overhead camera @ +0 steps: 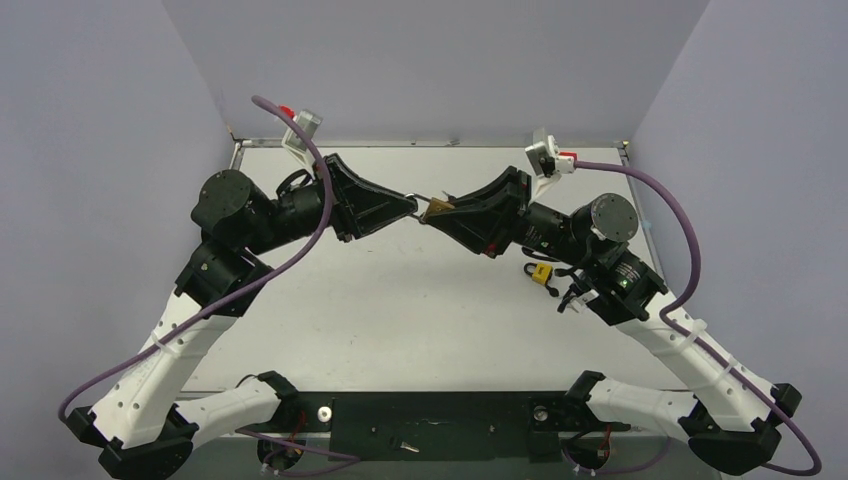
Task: Lock with the key
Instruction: Pick up the lock from the center of the board.
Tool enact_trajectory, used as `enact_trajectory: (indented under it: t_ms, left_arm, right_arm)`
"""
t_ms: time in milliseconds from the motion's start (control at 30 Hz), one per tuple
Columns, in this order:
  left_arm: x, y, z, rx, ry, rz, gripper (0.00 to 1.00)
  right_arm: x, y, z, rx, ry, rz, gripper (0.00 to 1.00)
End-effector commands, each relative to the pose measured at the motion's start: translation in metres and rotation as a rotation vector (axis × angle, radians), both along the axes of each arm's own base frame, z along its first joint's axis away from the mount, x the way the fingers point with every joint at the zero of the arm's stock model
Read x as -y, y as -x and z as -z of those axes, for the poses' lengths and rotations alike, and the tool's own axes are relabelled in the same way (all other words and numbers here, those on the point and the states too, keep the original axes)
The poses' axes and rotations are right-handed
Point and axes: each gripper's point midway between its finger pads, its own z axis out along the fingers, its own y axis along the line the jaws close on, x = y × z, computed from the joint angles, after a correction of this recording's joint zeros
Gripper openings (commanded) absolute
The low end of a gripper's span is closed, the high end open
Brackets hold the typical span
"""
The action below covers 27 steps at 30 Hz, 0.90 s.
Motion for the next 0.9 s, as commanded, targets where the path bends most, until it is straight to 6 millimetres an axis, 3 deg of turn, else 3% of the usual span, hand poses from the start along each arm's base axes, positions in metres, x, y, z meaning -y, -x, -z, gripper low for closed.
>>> enact_trajectory:
  t_ms: [0, 33, 200, 400, 567, 867]
  left_arm:
    - [-0.001, 0.006, 0.006, 0.049, -0.044, 0.018, 0.0]
    - [-0.002, 0.008, 0.016, 0.052, -0.084, 0.027, 0.0]
    - [-0.01, 0.019, 0.044, 0.114, -0.212, 0.052, 0.26]
    - [-0.012, 0.037, 0.075, 0.12, -0.3, 0.159, 0.31]
    - [-0.012, 0.05, 0.073, 0.161, -0.278, 0.224, 0.33]
    - [-0.009, 0.041, 0.068, 0.223, -0.283, 0.203, 0.34]
  right_arm:
    - [0.01, 0.017, -0.026, 0.053, -0.089, -0.032, 0.0]
    - [0.01, 0.017, -0.021, 0.039, -0.075, -0.032, 0.0]
    - [0.019, 0.028, -0.004, 0.0, -0.028, -0.045, 0.0]
    - [0.023, 0.044, 0.032, -0.07, 0.056, -0.099, 0.0]
    - [0.027, 0.05, 0.053, -0.106, 0.094, -0.104, 0.0]
    - [0.014, 0.058, 0.062, -0.129, 0.116, -0.145, 0.0]
